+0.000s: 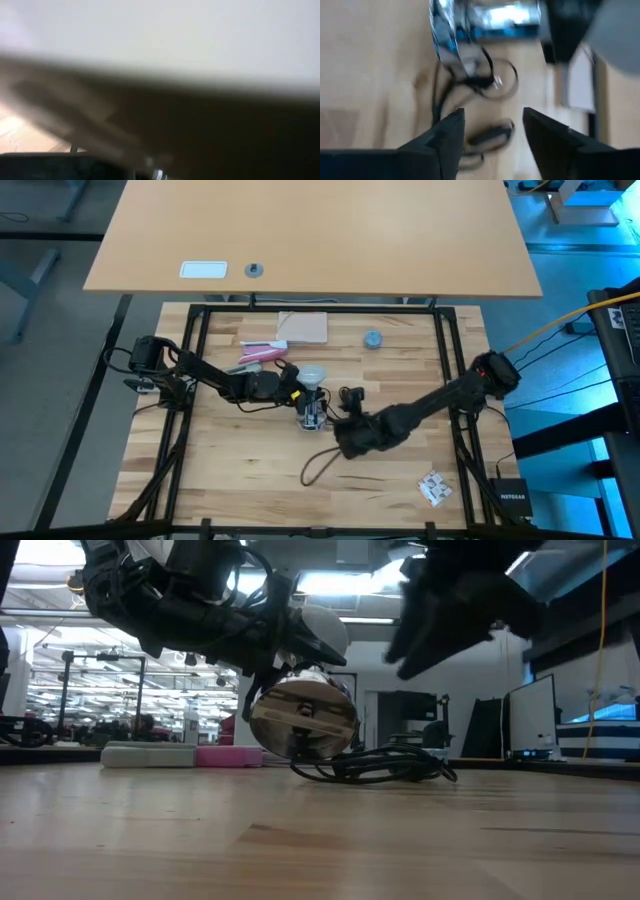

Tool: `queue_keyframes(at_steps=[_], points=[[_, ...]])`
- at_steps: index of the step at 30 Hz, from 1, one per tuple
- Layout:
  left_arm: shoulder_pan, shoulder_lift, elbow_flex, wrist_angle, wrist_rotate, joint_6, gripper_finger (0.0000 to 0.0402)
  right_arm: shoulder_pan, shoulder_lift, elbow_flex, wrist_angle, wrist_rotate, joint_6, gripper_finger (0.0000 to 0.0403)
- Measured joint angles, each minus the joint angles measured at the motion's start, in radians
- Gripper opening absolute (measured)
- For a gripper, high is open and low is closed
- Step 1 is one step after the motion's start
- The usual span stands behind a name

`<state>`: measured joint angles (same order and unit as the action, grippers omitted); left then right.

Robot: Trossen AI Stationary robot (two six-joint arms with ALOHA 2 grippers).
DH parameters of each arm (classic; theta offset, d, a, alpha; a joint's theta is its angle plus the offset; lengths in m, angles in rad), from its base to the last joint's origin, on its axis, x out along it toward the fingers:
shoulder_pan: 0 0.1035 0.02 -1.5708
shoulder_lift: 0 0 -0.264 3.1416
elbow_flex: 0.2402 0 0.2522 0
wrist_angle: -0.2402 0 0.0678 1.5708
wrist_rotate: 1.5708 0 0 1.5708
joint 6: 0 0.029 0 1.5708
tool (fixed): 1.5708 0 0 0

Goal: Screw lightbulb
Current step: Insert the white lightbulb into the desk lamp

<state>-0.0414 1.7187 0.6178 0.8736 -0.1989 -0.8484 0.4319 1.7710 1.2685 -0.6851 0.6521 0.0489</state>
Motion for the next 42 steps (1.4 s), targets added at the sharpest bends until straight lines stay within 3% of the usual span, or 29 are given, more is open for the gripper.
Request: queue_keyframes(at_steps=[4,9,18,32,40,42], points=[[0.0,0.0,0.0,0.0,0.0,-0.014,0.015,-0.023,0.0,0.0,0.169,-0.121,-0.211,0.0227],[0.0,0.0,0.0,0.0,0.0,-0.036,0.015,-0.02,0.0,0.0,0.35,-0.207,-0.383,0.0215],[-0.005,0.0,0.0,0.08,0.0,-0.093,0.015,-0.02,0.01,0.0,0.392,-0.192,-0.391,0.0174],[-0.035,0.0,0.001,0.158,0.0,-0.086,0.015,-0.02,0.051,-0.001,0.431,-0.129,-0.395,0.0171],[-0.044,0.0,0.001,0.165,0.001,0.02,0.015,-0.02,0.051,-0.001,0.429,-0.13,-0.39,0.0077],[-0.044,0.0,0.001,0.164,0.013,0.063,0.015,-0.019,0.051,-0.001,0.425,-0.129,-0.39,0.0076]])
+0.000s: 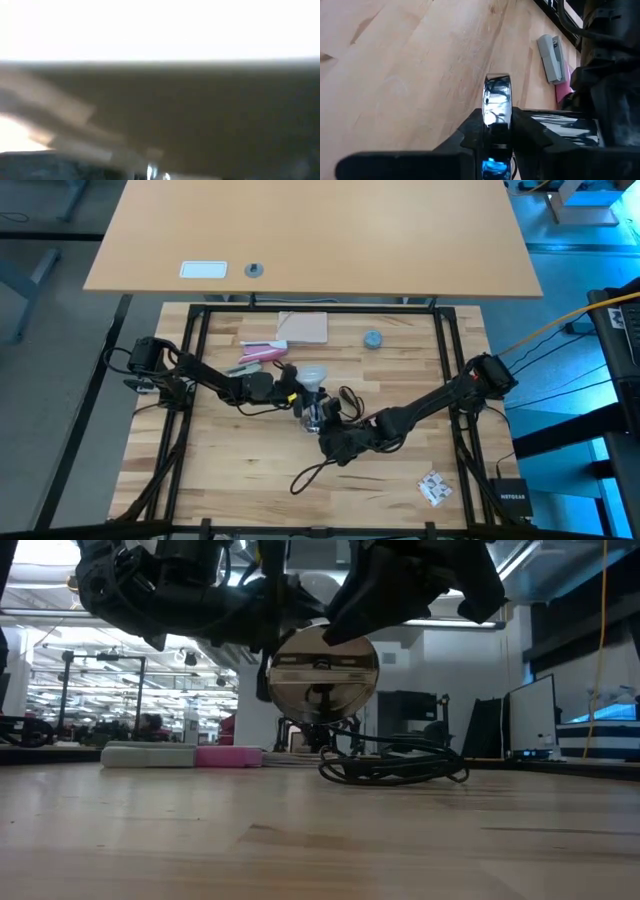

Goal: Screw lightbulb
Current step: Insert the white lightbulb into the desk lamp

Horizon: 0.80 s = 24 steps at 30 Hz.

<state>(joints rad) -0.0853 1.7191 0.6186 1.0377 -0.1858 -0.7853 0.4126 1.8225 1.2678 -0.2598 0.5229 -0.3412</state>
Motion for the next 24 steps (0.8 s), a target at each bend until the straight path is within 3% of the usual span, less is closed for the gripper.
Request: queue_keyframes(at_steps=[18,24], points=[[0.003,0.0,0.002,0.008,0.254,0.429,0.0151,0.016,0.0,0.004,-0.123,-0.038,-0.038,0.0076],[0.006,0.0,0.002,0.008,0.404,0.506,0.0151,0.047,-0.001,0.005,-0.142,-0.025,-0.088,0.0076]])
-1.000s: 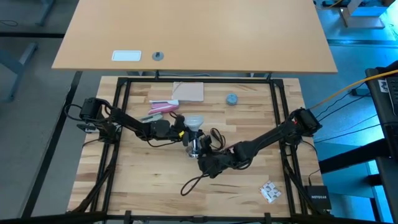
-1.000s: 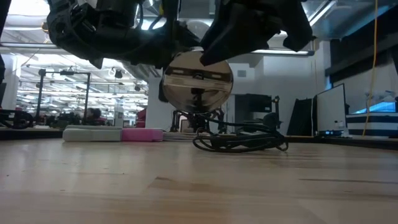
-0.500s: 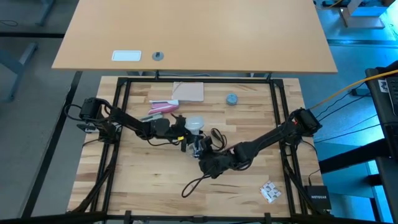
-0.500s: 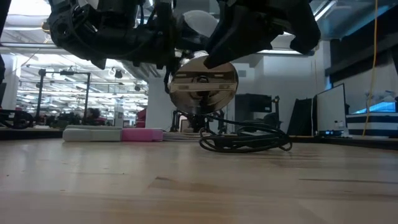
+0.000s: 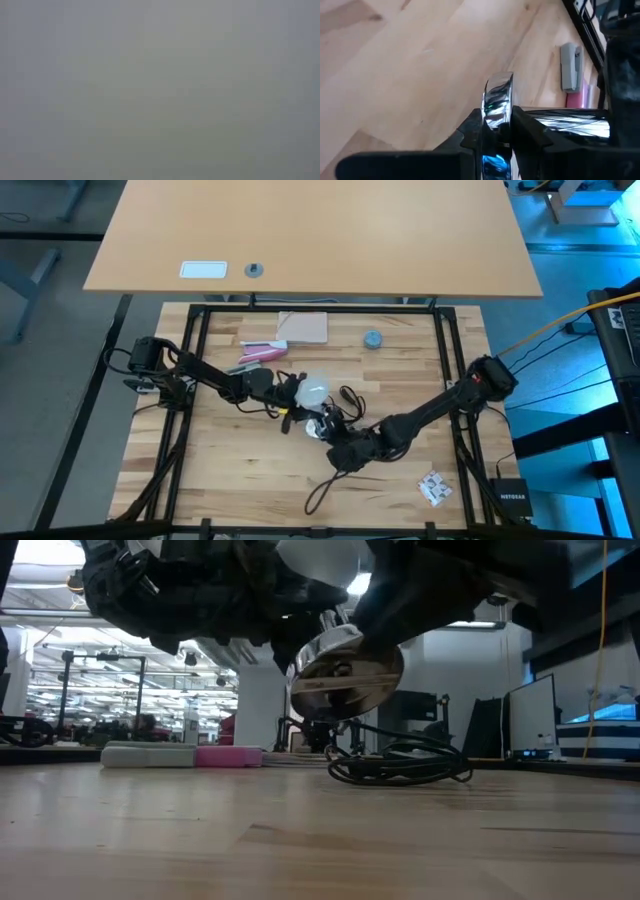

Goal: Screw lightbulb
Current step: Insert the white lightbulb into the desk lamp

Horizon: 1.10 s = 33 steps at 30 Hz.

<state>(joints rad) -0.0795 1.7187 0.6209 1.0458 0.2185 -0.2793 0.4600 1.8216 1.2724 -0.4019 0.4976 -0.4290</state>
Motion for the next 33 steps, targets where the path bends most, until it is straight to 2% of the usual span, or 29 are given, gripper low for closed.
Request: queue_keyframes(at_steps=[7,16,23,33], points=[[-0.002,0.0,0.0,0.015,0.068,0.045,0.015,0.041,0.0,-0.003,-0.021,0.103,-0.135,0.0082],[-0.003,0.002,-0.008,0.195,0.192,0.181,0.015,0.049,-0.002,0.0,0.079,0.175,-0.308,0.0081],[-0.003,-0.006,-0.005,0.305,0.264,0.183,0.015,0.061,-0.001,0.044,0.107,0.267,-0.416,0.0081],[0.036,-0.007,0.0,0.512,0.437,0.127,0.015,0.089,0.002,0.163,0.105,0.304,-0.581,0.0082]])
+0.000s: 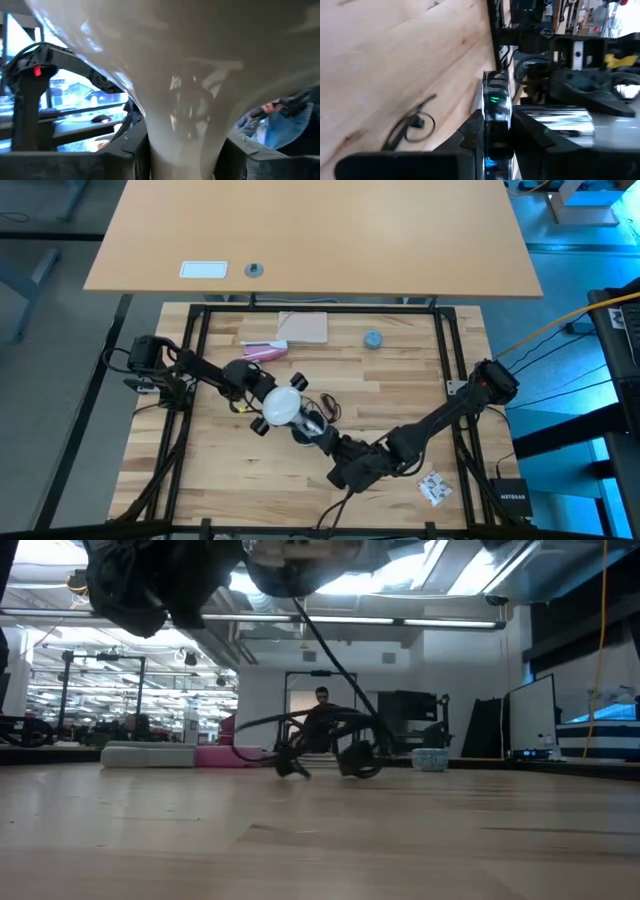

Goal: Screw lightbulb
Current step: Insert the white lightbulb into the desk lamp

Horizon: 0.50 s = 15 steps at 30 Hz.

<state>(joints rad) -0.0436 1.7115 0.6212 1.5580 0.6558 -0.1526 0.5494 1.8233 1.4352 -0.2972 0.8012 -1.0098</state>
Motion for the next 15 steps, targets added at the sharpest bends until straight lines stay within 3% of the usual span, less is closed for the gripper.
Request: queue_keyframes(at_steps=[15], points=[[0.025,-0.04,0.0,0.006,0.175,-0.064,0.015,0.013,0.0,0.04,0.032,0.015,-0.099,0.0082]])
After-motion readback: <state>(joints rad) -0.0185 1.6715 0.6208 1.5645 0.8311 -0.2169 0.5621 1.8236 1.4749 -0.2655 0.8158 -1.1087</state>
